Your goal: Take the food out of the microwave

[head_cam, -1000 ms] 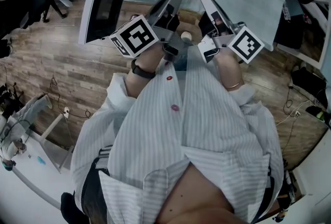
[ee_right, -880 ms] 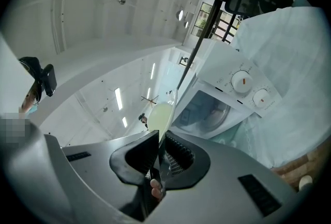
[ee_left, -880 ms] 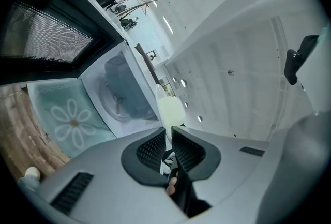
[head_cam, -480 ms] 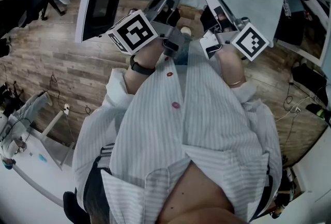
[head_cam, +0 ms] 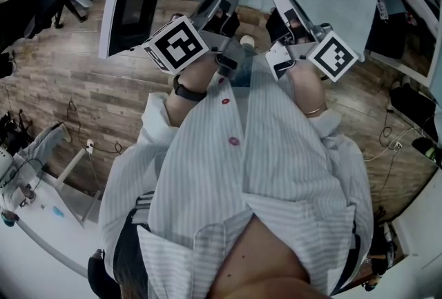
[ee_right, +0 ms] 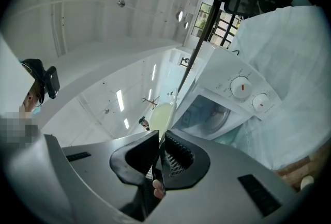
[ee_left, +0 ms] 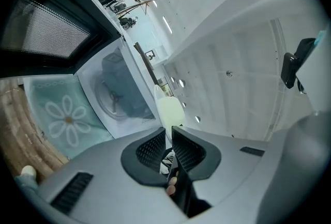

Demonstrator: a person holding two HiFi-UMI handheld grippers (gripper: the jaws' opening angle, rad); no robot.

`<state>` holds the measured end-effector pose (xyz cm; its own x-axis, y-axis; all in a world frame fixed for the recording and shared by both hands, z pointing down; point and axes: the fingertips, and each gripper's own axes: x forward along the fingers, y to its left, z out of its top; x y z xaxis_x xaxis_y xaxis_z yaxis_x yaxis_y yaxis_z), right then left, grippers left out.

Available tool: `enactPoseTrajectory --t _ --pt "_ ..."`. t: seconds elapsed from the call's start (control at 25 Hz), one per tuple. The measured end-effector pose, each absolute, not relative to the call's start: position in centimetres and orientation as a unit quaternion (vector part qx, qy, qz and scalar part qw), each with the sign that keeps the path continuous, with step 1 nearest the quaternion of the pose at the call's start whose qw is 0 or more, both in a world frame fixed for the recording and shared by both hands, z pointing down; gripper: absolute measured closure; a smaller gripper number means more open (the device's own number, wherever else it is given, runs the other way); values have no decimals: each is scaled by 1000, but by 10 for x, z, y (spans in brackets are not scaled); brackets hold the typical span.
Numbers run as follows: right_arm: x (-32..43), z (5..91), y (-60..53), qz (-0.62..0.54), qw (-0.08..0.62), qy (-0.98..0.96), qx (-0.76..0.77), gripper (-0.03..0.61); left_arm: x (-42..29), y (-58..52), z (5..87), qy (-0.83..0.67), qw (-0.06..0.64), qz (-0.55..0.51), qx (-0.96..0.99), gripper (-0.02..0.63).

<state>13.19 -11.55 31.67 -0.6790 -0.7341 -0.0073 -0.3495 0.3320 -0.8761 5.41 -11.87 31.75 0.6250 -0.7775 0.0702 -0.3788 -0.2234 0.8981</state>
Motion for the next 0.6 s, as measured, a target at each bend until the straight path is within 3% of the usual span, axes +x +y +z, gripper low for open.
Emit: enactPoseTrajectory --t 0.6 --pt "130 318 -115 -469 202 791 -337 522 53 -119 320 -384 498 -206 750 569"
